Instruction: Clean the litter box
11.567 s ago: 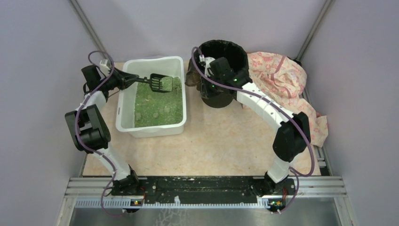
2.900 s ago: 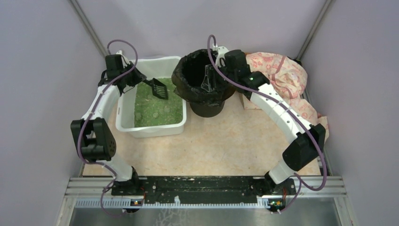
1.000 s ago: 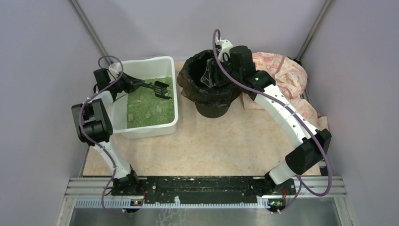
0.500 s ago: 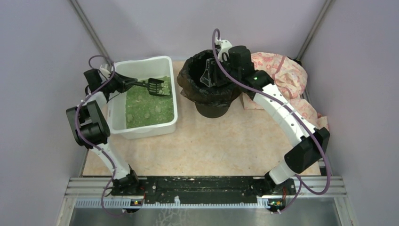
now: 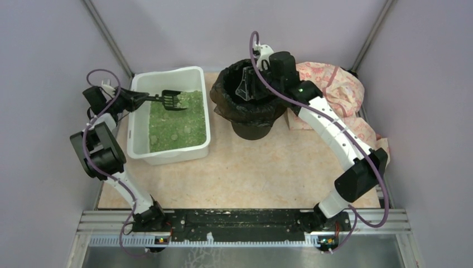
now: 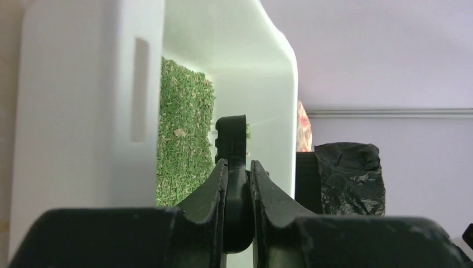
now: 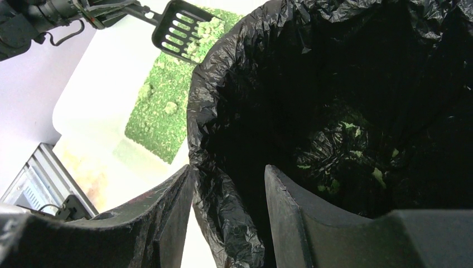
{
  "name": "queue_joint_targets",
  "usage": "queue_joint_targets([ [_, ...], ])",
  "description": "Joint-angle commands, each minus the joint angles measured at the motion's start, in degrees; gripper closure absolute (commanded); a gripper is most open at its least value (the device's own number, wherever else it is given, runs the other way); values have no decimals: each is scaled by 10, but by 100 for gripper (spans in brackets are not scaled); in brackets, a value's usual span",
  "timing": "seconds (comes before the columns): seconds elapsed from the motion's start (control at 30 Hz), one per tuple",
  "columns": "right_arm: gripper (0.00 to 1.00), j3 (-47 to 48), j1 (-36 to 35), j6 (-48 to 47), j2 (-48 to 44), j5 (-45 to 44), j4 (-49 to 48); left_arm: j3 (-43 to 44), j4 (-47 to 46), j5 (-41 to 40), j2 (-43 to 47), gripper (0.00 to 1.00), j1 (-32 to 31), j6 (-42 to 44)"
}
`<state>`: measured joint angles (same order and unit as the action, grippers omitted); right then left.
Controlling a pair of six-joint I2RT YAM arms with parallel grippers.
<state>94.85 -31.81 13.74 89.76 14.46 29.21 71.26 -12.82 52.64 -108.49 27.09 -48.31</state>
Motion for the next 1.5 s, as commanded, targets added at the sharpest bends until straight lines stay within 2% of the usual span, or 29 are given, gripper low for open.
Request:
queue_joint_targets([
  [0.0,50,43,3,-1,4,4,-16,7,-25,20,13,100,23,-20],
  [0.07,50,45,3,-3,6,6,-15,-10,-63,27,15,100,25,-53],
  [0.17,50,44,3,-5,12,10,-18,-83,-207,40,18,100,9,-178],
  [0.23,50,49,3,-5,19,16,-20,-105,-257,41,17,100,13,-206],
  [0.37,50,56,3,-3,26,21,-24,-101,-207,44,29,100,21,-170],
  [0.5,50,60,3,-4,30,23,-20,-125,-237,34,41,100,29,-193],
  [0.63,50,56,3,-1,34,28,-24,-90,-202,30,46,100,-12,-174],
  [0.8,50,55,2,1,31,27,-25,-74,-225,51,42,100,5,-210],
  [0.97,50,50,2,1,27,24,-20,-48,-131,44,61,100,24,-143],
  [1.13,50,51,2,-6,25,23,-11,-97,-274,61,30,100,38,-247],
  [1.27,50,61,2,-9,31,23,-9,-123,-229,52,20,100,40,-198],
  [1.47,50,67,2,-11,37,25,-9,-120,-261,54,24,100,48,-243],
])
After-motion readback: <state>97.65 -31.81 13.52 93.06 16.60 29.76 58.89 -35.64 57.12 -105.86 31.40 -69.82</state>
